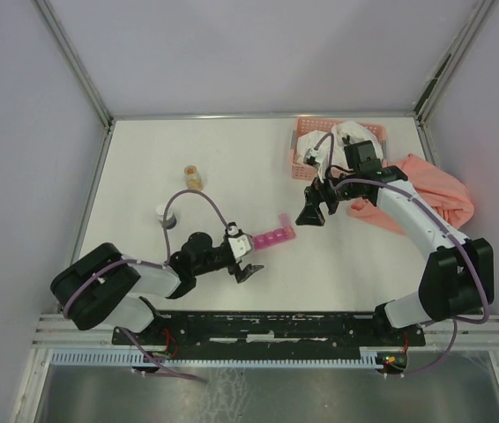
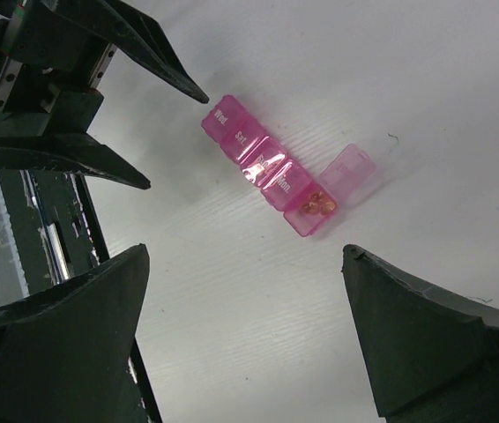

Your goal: Sort the pills into containers

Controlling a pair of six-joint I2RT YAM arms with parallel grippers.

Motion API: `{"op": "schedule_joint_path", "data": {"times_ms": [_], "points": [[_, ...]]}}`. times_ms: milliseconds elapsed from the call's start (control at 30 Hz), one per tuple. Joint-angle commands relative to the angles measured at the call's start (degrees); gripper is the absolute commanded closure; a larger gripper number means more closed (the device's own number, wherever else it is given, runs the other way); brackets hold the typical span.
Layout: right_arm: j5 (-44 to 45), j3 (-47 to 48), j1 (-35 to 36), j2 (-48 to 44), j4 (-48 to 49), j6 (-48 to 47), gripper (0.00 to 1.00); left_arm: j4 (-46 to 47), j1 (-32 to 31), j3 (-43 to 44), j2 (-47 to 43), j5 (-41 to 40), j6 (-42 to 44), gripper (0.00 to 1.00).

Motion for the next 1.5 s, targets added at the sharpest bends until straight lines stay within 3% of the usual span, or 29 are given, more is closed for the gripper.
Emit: {"op": "schedule_joint_path", "data": {"times_ms": [0,300,667,1033,1467], "points": [[0.7,3.1,-0.1,0.3,-1.2,-1.4,0.01,6.0,-0.4,3.3,5.0,-1.6,5.8,0.01],[0.3,3.6,0.0,1.0,-2.2,-1.5,0.00,7.2,-0.1,7.6,14.6,-4.7,7.0,0.05],[0.5,4.4,-0.1,3.4,-3.4,-1.4,0.03,5.8,2.3,10.6,19.1,1.2,5.9,0.22],[0.9,5.0,-0.1,5.0,-4.2,-1.2,0.04,4.8,2.9,12.0,20.9,1.4,5.5,0.42],[2.5,7.1,-0.1,13.2,-4.1,5.3,0.22,3.8,2.9,12.3,21.7,4.1,6.2,0.55]]}}
